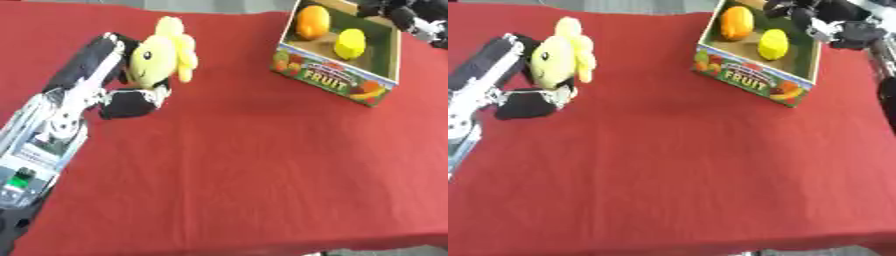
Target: Pick up the objects with one hand, pass them to the other hand, and then place them into the box on the other side of the table.
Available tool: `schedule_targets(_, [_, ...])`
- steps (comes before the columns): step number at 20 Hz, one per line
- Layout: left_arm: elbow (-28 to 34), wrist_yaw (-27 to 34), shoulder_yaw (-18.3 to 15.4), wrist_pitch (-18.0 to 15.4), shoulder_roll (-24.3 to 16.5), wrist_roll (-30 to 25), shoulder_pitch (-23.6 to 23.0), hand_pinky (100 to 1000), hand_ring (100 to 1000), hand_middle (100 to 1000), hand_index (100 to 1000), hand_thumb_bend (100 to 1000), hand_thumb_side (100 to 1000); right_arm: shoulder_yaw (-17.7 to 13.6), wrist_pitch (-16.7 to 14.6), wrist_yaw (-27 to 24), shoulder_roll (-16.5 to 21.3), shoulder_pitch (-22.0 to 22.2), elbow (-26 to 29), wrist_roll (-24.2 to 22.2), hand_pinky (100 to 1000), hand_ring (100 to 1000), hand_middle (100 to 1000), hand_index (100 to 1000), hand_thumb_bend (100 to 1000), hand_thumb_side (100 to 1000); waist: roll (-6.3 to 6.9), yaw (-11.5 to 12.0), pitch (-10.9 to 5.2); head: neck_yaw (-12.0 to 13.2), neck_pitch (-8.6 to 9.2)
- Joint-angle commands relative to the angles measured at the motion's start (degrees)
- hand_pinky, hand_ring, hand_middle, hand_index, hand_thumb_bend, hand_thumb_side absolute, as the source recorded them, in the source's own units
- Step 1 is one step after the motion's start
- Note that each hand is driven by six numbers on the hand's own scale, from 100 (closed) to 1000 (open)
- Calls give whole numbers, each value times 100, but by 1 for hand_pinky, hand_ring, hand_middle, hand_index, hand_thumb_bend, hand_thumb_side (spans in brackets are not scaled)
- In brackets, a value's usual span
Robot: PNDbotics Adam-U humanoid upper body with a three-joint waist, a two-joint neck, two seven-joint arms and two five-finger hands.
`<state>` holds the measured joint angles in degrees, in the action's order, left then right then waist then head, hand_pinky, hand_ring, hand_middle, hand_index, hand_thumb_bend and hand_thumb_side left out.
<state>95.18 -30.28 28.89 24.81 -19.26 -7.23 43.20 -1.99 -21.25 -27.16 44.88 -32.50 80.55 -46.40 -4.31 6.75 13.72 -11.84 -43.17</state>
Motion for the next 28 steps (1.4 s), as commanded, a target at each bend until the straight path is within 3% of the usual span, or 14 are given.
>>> schedule_targets(1, [-72,-16,11,-79,126,231,67,509,529,430,585,100,267,60,-607,125,67,-137,145,-556,903,1000,752,892,100,394,5,9,-98,-72,44])
schedule_targets(16, [-420,-240,139,-434,700,933,67,501,518,425,585,100,312,554,-724,666,-341,-528,252,-556,907,1000,765,898,100,427,-46,120,8,-241,120])
schedule_targets(28, [-862,-963,229,-817,1132,1646,12,500,507,426,582,100,279,975,-846,942,-403,-612,663,-556,921,1000,799,925,100,533,-80,134,42,-319,126])
